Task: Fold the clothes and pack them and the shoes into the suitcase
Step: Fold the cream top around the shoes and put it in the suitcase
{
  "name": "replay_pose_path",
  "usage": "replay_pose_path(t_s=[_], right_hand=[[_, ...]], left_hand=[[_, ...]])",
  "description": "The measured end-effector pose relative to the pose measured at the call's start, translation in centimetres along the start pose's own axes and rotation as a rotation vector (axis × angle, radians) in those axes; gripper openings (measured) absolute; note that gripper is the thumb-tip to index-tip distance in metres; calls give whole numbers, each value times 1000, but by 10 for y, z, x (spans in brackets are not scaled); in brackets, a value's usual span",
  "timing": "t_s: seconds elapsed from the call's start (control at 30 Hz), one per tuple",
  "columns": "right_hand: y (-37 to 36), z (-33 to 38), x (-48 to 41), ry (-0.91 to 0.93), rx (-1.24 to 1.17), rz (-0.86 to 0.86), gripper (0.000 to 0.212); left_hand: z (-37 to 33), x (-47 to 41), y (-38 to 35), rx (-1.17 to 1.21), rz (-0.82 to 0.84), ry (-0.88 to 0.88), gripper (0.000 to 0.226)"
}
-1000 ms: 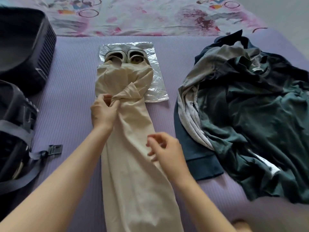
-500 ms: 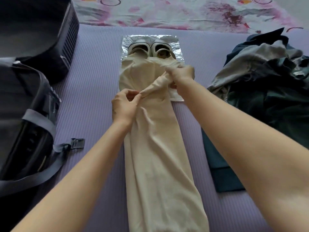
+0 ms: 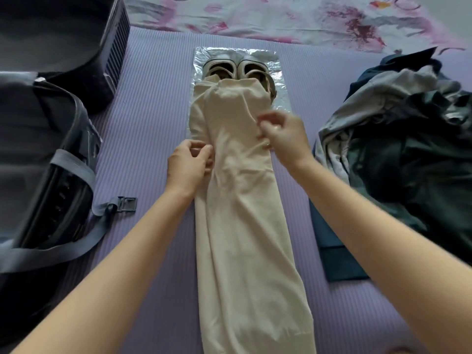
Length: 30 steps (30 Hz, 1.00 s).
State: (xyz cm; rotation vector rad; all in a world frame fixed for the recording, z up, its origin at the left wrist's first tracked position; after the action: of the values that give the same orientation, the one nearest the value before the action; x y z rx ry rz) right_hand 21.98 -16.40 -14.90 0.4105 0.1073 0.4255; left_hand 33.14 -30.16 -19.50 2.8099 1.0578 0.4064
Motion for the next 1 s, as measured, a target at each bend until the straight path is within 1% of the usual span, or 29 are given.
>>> replay_pose_path(t_s=[0.03, 0.07, 0.13, 0.2, 0.23, 0.3, 0.37, 0.43, 0.53, 0.63, 0.67, 0.73, 0.8, 0.9, 1.0], right_hand=[[9, -13, 24, 8, 77, 10, 14], [18, -27, 51, -22, 130, 20, 11], [33, -48, 112, -131, 201, 31, 2], [41, -55, 169, -233, 264, 59, 12], [41, -56, 187, -277, 286, 74, 17], [39, -55, 202, -342, 336, 63, 28], [34, -51, 194, -371, 410, 33, 34], [29, -49, 182, -405, 467, 39, 31], [27, -50, 177, -423, 446, 4, 25], [38, -48, 187, -397, 390, -98, 23], [41, -48, 191, -396, 377, -95, 23], [44, -48, 193, -408, 349, -36, 26], [45, -45, 180, -375, 309, -31, 30], [40, -41, 128, -300, 311, -44, 35], [22, -42, 73, -337, 372, 39, 48]], left_hand=[[2, 7, 0, -11, 26, 25, 16], [5, 17, 1, -12, 50, 54, 22], [12, 37, 2, -138, 78, 73, 32], [17, 60, 4, -341, 83, 38, 33], [18, 68, 3, -389, 79, 37, 33], [18, 74, 0, -404, 81, 73, 35], [15, 68, -5, -409, 88, 92, 38], [10, 62, -9, -387, 105, 109, 34], [10, 58, -14, -291, 98, 138, 24], [13, 57, -19, -194, 104, 168, 29], [15, 57, -21, -170, 109, 177, 31], [16, 56, -23, -144, 94, 164, 34], [15, 53, -22, -175, 40, 107, 36], [5, 43, -22, -249, -9, 46, 38], [1, 25, -23, -213, -20, 80, 35]])
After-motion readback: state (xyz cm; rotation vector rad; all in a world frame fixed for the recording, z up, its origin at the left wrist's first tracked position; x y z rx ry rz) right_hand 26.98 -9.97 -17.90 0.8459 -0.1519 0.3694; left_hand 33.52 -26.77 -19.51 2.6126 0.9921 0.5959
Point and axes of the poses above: each hand's wrist, its own x-axis away from the middle knuckle, its own y-axis out of the back of the hand, z = x × y, the point moved 1 cm from there along -x, towards the middle knuckle, and after that the axes turned 2 degrees about z, right-handed, at the moved point
